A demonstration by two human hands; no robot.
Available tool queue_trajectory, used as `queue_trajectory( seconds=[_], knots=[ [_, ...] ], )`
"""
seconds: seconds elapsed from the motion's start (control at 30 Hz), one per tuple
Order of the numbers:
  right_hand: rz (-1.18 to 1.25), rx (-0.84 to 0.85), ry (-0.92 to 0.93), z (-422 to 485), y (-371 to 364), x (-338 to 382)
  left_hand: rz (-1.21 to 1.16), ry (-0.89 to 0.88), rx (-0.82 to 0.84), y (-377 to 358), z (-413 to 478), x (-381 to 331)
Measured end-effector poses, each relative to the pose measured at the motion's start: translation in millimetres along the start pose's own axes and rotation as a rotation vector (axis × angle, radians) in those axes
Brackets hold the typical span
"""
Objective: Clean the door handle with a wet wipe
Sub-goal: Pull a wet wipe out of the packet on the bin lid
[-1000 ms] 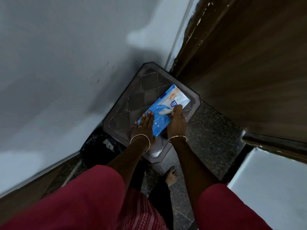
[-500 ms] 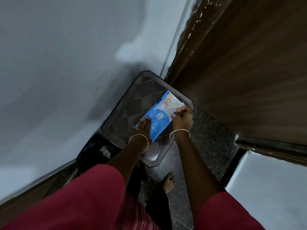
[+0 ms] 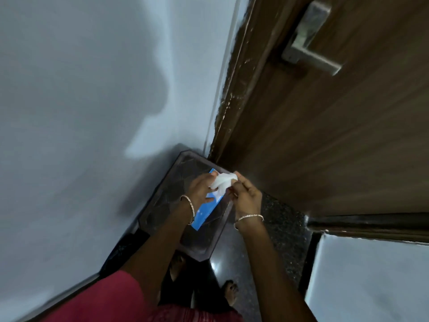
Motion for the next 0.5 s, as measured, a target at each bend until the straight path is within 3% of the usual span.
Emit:
queue_trajectory(
  seconds=[0.2, 0.5],
  knots=[
    [0.071, 0.072, 0.045, -31.9, 6.8, 78.9, 0.283, -0.306, 0.044, -54.7, -47.6, -71.8],
    [0.043, 0.261, 0.016, -16.6, 51.2, 168.5, 0.261, -0.573, -0.075, -140.8, -83.1, -132.0]
  ],
)
Point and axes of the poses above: each hand's wrist, its own z-axis towards the middle knuckle, its own y-axis out of the back of the hand, x = y × z, the point moved 10 cm from there along z, towards the middle knuckle, and after that the axes turned 4 degrees about x, right-handed, at the moved point
